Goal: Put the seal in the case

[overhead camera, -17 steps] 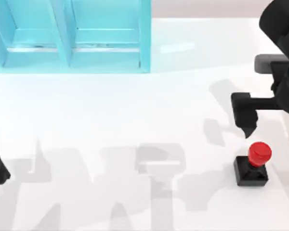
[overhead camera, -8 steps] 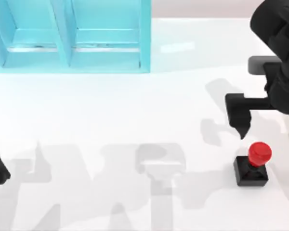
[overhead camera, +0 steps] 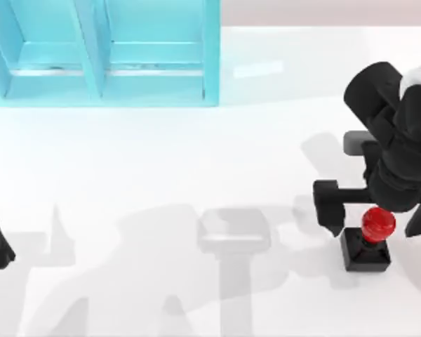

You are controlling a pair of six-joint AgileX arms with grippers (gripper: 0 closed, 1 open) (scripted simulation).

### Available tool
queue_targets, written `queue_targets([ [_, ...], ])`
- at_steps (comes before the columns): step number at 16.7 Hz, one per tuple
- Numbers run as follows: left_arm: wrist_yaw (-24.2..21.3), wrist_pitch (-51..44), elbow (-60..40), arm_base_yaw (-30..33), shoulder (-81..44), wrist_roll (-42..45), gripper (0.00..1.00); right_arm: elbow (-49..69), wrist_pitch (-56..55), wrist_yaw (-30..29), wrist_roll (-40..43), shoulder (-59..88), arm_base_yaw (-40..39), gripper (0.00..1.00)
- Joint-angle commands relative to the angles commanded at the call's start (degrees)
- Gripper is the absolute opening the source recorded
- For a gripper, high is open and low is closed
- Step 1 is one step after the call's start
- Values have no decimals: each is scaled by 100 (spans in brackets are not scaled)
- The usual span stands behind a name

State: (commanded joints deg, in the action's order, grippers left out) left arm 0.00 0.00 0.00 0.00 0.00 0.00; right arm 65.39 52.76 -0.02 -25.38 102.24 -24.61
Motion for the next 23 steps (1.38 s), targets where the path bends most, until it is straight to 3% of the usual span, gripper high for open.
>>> queue_targets([
  [6, 0, 0, 0, 0, 0, 0, 100, -174, -188, 0, -4, 53, -4, 100],
  [19, 0, 0, 0, 0, 0, 0, 100, -174, -188, 0, -4, 53, -4, 2],
  [23, 0, 0, 0, 0, 0, 0, 100, -174, -188, 0, -4, 53, -4, 0],
])
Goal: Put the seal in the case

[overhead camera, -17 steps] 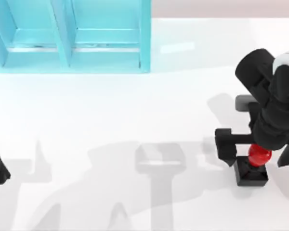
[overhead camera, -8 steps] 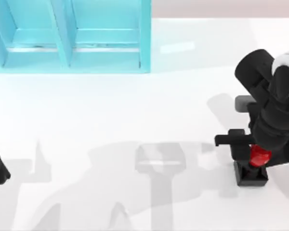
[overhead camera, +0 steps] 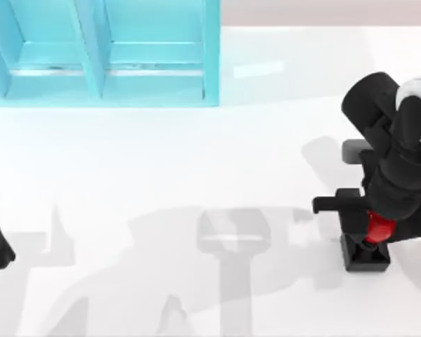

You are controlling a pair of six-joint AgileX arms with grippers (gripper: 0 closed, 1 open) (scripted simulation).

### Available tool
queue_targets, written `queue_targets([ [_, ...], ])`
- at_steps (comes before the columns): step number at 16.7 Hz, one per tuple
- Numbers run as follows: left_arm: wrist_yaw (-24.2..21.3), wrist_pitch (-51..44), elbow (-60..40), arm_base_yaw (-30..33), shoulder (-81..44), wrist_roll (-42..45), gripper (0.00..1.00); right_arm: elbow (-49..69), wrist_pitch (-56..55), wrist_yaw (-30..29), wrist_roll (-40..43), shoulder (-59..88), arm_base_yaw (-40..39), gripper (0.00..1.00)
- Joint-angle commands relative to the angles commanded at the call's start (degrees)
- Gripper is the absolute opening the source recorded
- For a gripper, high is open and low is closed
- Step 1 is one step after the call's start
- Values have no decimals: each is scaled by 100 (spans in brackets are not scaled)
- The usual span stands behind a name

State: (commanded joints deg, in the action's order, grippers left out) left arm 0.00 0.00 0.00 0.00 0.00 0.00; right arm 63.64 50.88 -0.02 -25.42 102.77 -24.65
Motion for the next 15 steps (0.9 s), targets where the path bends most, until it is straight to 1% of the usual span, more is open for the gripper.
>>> queue_targets([
  [7, 0, 0, 0, 0, 0, 0, 100, 95, 96, -4, -6, -14, 4, 0],
  [9, 0, 0, 0, 0, 0, 0, 100, 394, 432, -4, -11, -83, 7, 0],
  [15, 0, 0, 0, 0, 0, 0, 100, 1537, 2045, -2, 11, -436, 24, 0],
])
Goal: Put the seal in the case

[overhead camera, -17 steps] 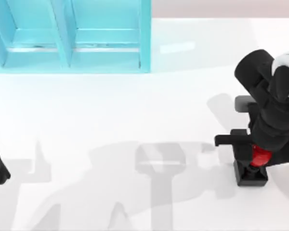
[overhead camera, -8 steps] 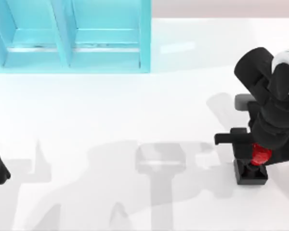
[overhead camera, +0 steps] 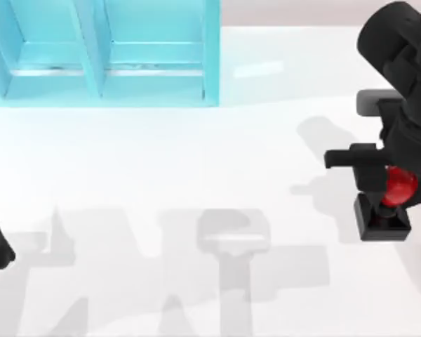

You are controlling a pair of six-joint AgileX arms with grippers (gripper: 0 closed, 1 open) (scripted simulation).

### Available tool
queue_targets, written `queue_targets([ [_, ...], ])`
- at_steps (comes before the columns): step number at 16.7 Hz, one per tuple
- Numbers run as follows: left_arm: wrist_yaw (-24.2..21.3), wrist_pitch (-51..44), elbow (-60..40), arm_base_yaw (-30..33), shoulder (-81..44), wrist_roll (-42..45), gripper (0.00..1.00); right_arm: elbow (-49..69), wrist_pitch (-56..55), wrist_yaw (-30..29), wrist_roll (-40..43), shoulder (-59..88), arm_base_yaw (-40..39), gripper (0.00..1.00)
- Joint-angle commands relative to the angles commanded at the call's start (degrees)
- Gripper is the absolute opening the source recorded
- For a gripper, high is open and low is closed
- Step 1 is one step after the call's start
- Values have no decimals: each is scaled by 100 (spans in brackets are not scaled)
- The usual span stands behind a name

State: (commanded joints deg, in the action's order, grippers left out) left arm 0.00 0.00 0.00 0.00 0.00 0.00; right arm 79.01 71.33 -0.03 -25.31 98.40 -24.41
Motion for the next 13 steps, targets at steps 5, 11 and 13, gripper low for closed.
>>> queue_targets([
  [5, 0, 0, 0, 0, 0, 0, 100, 184, 204, 0, 15, -101, 8, 0],
  [11, 0, 0, 0, 0, 0, 0, 100, 573, 428, 7, 644, 150, 630, 0],
  [13, 0, 0, 0, 0, 0, 0, 100, 881, 621, 6, 1282, 318, 1259, 0],
])
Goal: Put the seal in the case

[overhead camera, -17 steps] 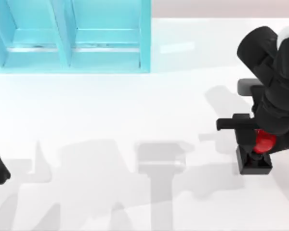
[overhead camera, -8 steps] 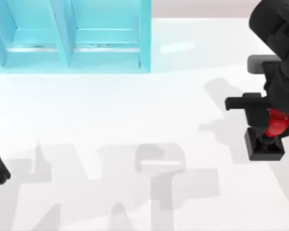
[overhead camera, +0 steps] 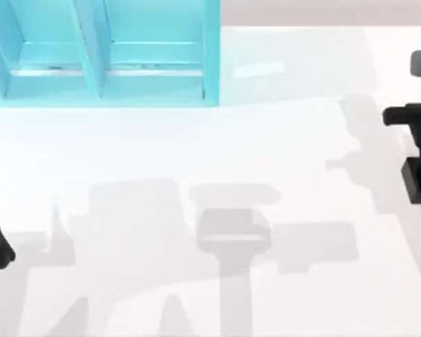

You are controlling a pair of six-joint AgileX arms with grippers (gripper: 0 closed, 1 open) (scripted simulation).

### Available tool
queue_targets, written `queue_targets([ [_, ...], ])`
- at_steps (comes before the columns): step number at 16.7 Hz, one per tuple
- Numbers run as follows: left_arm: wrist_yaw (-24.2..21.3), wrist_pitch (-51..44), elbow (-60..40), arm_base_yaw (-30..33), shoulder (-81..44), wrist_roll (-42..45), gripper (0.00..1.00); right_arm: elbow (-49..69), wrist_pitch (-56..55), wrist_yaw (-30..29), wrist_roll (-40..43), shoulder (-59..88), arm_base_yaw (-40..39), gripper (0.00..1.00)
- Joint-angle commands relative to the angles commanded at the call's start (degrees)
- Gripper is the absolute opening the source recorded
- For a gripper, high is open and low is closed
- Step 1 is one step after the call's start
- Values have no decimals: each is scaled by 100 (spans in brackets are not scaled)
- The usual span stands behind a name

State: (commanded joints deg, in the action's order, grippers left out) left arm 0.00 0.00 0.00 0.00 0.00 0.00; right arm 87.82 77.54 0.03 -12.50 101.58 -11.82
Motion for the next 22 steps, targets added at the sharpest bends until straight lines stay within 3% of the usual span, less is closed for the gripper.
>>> queue_targets([
  [6, 0, 0, 0, 0, 0, 0, 100, 936, 585, -27, 2589, 451, 2593, 0],
  [9, 0, 0, 0, 0, 0, 0, 100, 1265, 718, -16, 3439, 512, 3453, 0],
  [17, 0, 0, 0, 0, 0, 0, 100, 1345, 717, -11, 3735, 495, 3743, 0],
  [22, 0, 0, 0, 0, 0, 0, 100, 542, -53, -7, 3730, 463, 3734, 0],
])
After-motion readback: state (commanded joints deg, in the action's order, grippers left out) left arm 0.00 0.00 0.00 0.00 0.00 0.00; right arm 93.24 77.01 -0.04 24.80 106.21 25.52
